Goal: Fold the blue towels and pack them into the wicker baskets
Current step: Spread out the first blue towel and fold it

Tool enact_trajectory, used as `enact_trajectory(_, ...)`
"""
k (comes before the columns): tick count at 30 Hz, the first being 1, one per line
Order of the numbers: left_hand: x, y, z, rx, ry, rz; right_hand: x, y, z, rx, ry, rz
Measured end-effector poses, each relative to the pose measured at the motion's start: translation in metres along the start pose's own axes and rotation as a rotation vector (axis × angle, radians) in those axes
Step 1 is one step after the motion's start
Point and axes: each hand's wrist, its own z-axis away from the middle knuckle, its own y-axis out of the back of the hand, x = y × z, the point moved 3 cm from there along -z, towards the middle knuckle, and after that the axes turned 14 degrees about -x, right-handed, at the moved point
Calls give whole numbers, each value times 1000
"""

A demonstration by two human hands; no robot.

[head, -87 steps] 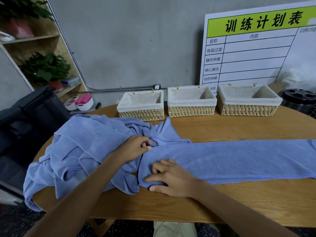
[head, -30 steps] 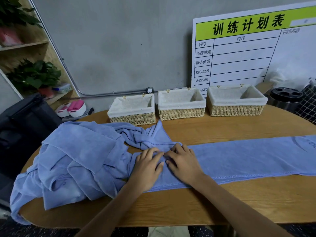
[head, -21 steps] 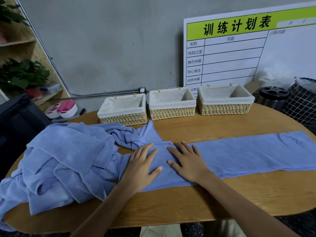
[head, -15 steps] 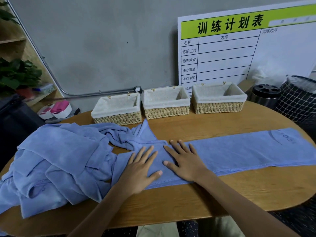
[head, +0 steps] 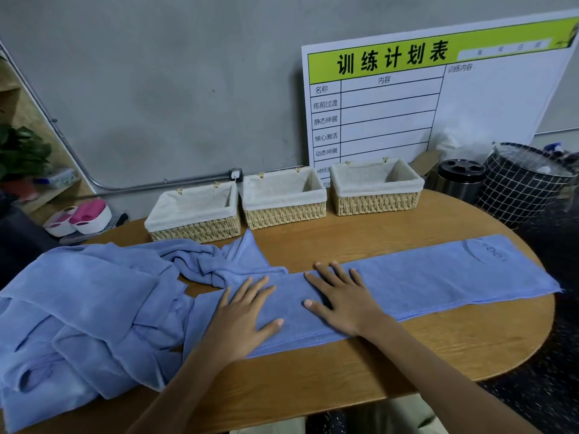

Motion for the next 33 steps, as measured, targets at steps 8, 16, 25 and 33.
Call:
enact_trajectory(8, 81, 16, -46, 31, -105, 178, 19, 4, 10, 12, 26, -13)
enact_trajectory(16, 87, 12, -58, 27, -90, 50, 88, 9, 38, 53, -100, -24)
enact_trajectory(25, 113, 4, -75, -4, -124, 37, 122, 15, 55, 62, -140, -45)
enact_trajectory(33, 165, 12, -102, -10, -200, 66, 134, 15, 58, 63, -139, -53)
